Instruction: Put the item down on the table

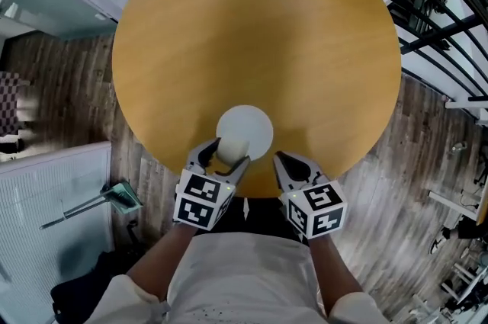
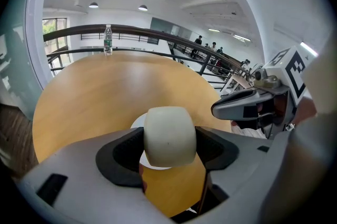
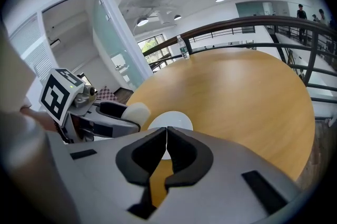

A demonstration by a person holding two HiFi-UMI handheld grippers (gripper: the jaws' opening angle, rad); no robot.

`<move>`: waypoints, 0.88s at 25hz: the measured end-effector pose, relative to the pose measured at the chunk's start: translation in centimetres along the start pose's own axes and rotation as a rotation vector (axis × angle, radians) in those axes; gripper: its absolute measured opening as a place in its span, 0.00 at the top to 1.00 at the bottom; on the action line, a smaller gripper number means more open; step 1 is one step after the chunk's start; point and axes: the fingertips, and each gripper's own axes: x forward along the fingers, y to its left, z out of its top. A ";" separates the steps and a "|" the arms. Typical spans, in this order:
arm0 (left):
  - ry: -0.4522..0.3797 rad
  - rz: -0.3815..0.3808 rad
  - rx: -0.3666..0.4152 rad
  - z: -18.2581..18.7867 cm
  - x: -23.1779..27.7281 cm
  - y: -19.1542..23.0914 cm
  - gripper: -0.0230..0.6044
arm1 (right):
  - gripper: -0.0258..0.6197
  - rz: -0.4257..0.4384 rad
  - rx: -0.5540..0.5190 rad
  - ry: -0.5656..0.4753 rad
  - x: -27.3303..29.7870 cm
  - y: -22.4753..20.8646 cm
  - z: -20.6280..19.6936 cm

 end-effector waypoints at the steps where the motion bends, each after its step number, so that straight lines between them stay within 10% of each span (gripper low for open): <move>1: 0.006 -0.002 0.001 0.0 0.3 0.1 0.46 | 0.92 0.000 0.005 0.002 0.2 -0.1 -0.1; 22: 0.163 -0.010 0.103 -1.8 7.3 1.1 0.46 | 0.92 -0.012 0.090 0.028 1.4 -2.8 -1.4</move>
